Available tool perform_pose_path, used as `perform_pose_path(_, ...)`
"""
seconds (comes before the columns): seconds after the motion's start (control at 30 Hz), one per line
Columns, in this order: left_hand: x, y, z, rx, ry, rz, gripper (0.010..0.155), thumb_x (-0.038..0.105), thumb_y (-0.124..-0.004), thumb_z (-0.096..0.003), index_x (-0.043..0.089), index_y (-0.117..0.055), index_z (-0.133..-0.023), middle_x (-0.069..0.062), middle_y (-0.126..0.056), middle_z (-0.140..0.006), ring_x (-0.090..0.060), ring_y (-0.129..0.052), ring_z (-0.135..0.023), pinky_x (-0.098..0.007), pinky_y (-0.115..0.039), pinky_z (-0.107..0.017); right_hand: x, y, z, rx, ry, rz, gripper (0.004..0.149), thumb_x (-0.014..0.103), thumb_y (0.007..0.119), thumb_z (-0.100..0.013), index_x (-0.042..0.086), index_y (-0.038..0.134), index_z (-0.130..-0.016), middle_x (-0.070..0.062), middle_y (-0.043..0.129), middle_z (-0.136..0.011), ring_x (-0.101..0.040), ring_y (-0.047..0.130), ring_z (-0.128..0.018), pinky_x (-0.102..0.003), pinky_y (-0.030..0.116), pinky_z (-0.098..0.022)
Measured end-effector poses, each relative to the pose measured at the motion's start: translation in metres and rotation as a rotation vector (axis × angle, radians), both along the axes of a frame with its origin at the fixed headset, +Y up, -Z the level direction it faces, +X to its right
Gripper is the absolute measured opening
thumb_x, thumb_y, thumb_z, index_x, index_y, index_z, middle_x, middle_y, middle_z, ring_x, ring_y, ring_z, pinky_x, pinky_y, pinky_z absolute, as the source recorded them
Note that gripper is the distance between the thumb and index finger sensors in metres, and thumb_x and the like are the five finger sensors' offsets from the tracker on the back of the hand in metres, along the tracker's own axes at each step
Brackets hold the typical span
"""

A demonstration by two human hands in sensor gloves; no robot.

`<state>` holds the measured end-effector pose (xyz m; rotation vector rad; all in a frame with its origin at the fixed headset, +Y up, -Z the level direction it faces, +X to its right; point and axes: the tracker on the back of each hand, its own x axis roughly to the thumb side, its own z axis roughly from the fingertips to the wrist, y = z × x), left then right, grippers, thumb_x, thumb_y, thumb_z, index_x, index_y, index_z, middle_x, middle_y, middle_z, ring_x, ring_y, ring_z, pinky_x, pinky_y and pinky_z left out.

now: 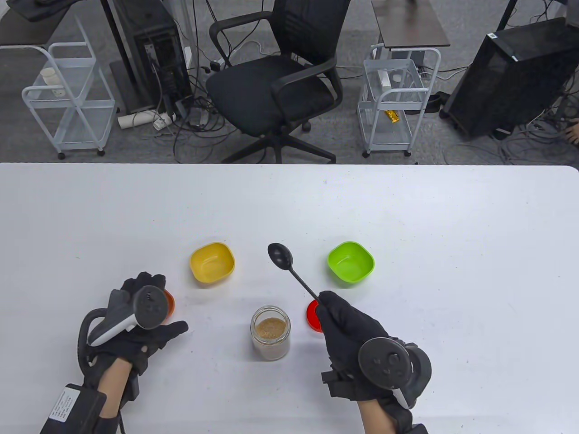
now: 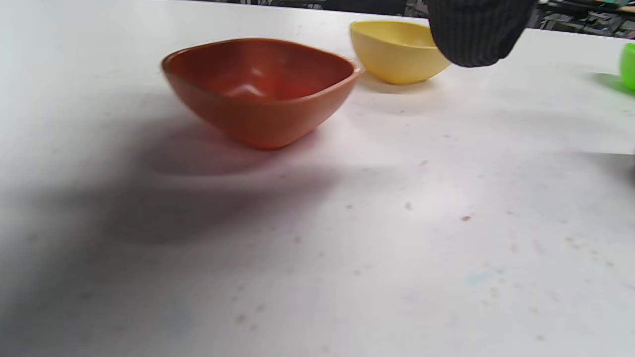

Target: Scoop brown sugar granules from jar into dishes

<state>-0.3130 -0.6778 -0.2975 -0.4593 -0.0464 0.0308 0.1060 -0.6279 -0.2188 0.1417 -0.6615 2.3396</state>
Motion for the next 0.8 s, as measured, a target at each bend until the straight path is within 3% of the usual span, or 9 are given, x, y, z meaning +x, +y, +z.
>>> perform_pose_path(0.17,-0.019,-0.013,-0.010,-0.037,0.042,0.008,0.118,0.070,-0.074,-0.0530,0.005,0.000,-0.117,-0.030,-0.001,-0.125,-0.058,-0.016,-0.120,-0.072,-0.039,-0.084,-0.001,0.000,0.000,-0.001,0.000,0.007,0.037,0.043,0.082,-0.051,0.028,0.087,-0.085,0.010,0.105,-0.040,-0.013,0.102,-0.018,-0.034,0.092,-0.024)
perform_pose_path(0.5,-0.026,-0.030,-0.026,-0.111,0.061,0.054,0.123,0.068,-0.080,-0.0510,0.001,-0.001,-0.116,-0.030,-0.007,-0.126,-0.056,-0.024,-0.121,-0.070,-0.045,-0.085,-0.005,-0.001,-0.001,-0.005,0.010,0.031,0.037,0.044,0.082,-0.051,0.028,0.087,-0.085,0.010,0.105,-0.041,-0.013,0.102,-0.018,-0.034,0.092,-0.024)
perform_pose_path(0.8,-0.023,-0.032,-0.024,-0.042,0.048,0.093,0.115,0.063,-0.083,-0.0545,0.001,-0.009,-0.117,-0.029,-0.017,-0.126,-0.054,-0.038,-0.119,-0.064,-0.052,-0.085,-0.007,-0.003,-0.002,-0.018,0.015,0.043,0.037,0.043,0.082,-0.051,0.028,0.087,-0.085,0.010,0.106,-0.042,-0.014,0.102,-0.019,-0.035,0.092,-0.025)
